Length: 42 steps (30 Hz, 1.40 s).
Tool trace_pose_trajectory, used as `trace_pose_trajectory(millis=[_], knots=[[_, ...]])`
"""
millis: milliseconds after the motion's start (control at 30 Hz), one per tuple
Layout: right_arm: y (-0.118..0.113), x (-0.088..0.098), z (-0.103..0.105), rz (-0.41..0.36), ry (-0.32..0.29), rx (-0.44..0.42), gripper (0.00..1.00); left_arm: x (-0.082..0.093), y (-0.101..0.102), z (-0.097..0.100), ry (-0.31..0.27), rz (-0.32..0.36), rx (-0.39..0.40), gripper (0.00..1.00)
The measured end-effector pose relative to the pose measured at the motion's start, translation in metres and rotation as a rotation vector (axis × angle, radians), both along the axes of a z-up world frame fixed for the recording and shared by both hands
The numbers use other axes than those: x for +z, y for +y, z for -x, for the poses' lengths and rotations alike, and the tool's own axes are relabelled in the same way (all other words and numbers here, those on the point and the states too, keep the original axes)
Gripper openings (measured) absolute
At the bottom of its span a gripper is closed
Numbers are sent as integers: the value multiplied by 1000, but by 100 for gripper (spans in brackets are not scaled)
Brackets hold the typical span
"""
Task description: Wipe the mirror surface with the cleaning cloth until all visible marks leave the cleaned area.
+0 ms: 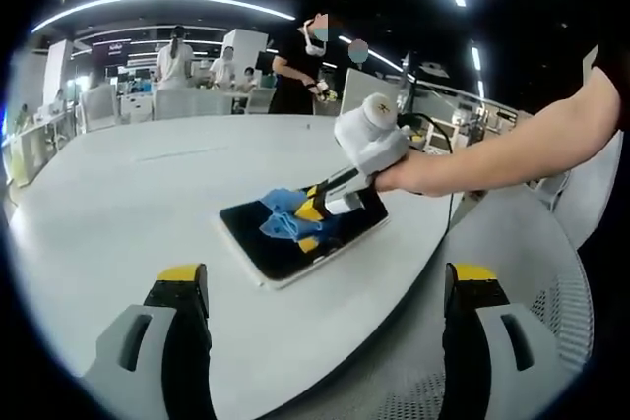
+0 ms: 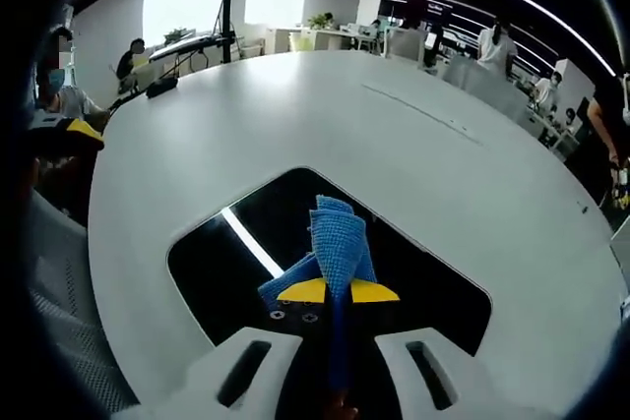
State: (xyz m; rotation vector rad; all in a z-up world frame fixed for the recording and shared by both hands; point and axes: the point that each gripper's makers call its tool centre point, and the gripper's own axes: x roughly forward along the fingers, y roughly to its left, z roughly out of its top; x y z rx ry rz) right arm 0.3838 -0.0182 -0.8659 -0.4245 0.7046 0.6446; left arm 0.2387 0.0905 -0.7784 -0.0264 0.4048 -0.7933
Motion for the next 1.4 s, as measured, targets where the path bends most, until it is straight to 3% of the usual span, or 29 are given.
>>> trace_pose_trajectory(millis=[1400], knots=[[-93,0,2,30,-4,-154,0,2,1,0,-2,22,7,98]])
